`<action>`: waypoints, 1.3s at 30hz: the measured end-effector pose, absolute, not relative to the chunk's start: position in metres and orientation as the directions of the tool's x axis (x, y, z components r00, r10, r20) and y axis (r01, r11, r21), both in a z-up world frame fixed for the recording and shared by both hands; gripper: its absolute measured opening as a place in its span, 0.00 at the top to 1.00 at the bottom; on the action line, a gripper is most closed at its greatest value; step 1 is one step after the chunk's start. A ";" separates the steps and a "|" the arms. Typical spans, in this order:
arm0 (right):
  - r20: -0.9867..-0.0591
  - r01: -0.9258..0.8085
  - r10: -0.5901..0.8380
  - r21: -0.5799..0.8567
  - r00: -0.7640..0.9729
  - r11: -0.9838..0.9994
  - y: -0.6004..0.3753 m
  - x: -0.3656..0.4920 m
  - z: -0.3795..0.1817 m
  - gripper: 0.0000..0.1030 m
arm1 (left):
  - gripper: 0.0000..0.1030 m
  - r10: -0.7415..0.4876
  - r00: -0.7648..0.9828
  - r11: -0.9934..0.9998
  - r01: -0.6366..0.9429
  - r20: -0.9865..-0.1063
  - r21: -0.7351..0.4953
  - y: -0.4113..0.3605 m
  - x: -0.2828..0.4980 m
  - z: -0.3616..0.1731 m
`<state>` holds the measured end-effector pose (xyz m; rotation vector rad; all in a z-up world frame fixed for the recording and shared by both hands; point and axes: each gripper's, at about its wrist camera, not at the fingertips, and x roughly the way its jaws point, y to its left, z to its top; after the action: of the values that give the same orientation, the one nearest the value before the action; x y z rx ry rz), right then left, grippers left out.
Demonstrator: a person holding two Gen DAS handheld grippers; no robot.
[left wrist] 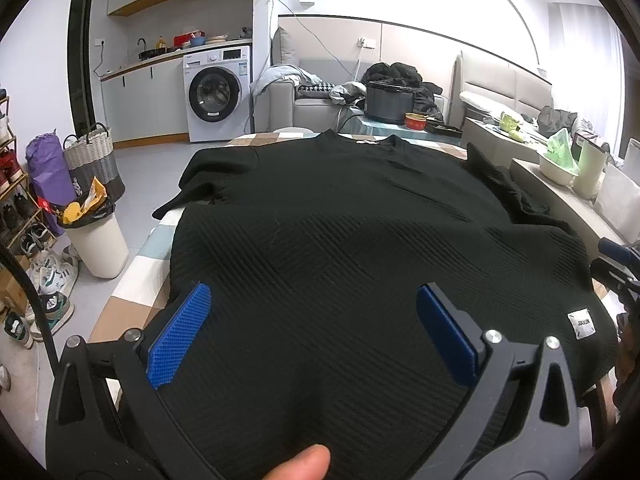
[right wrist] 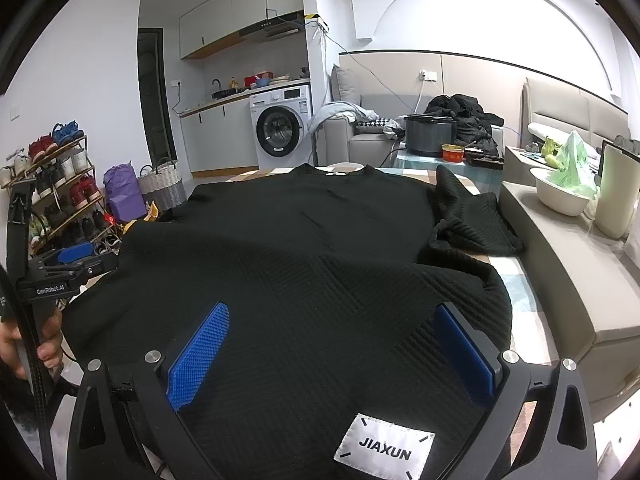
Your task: Fold small clothes
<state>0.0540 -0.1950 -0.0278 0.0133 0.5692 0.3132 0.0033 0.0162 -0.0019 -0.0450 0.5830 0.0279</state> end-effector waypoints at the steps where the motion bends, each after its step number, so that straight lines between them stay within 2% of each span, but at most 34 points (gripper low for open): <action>1: -0.528 -0.287 0.293 0.095 0.797 0.953 -0.195 0.054 -0.028 0.00 | 0.01 0.015 0.834 0.999 -0.041 -0.552 -0.035 0.016 0.003 -0.002; 39: -0.549 -0.267 0.274 0.094 0.790 0.959 -0.201 0.057 -0.031 0.00 | 0.01 0.014 0.827 0.998 -0.043 -0.562 -0.038 0.016 0.009 -0.007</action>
<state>0.0566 -0.2010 -0.0314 0.0113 0.5930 0.2912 0.0094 0.0157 -0.0066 -0.0491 0.5960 0.0301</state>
